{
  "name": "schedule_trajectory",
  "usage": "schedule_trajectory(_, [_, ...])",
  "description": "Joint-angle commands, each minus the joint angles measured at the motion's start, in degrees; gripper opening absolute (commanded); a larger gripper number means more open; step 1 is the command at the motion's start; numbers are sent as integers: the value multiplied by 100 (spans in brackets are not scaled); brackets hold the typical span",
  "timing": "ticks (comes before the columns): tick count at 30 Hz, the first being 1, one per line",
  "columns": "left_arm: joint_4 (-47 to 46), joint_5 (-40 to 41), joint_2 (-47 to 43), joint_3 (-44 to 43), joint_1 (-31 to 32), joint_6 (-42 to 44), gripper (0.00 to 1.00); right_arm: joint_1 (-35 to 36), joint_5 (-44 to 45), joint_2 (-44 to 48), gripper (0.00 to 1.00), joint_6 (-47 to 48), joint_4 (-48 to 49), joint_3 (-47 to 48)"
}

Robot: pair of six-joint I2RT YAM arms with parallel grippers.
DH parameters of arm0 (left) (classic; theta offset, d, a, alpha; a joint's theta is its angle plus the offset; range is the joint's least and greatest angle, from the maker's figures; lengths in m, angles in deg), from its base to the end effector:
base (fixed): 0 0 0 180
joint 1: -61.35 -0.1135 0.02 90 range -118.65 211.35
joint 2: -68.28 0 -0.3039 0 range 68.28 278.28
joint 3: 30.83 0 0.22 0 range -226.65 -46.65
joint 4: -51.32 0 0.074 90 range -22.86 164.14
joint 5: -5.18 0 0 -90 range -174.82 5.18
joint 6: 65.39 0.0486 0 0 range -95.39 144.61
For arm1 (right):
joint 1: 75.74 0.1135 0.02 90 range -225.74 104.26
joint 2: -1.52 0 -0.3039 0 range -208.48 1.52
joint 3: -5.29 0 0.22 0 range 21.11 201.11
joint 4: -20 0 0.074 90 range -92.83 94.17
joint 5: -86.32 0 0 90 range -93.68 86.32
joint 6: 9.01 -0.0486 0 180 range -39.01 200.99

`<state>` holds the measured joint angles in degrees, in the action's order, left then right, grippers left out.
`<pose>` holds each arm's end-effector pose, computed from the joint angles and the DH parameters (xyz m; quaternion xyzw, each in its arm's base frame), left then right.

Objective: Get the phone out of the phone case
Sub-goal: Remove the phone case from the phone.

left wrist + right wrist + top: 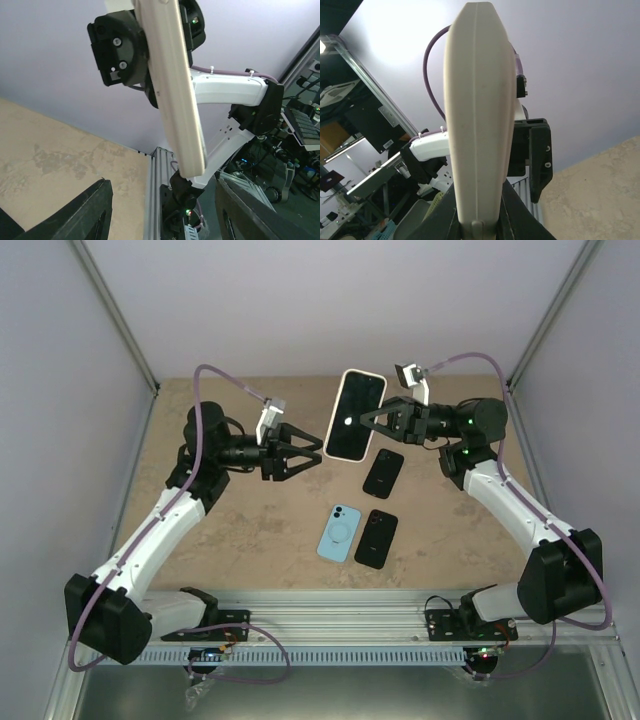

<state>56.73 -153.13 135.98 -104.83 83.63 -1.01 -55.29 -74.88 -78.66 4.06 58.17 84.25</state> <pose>0.1821 -0.1234 0.4202 0.3830 0.5920 -0.5994 0.3790 0.2273 0.1339 0.4622 -0.2870 0.5663 0.7181 0.2850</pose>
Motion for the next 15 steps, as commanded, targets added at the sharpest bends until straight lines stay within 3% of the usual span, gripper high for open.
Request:
schedule_trajectory(1, [-818,-198,-106,56,-5,-530,59,-4,194,160,1,157,112,15])
schedule_trajectory(15, [69,485,-16,-274,-5,56,57,3,244,133,0,204,50,24])
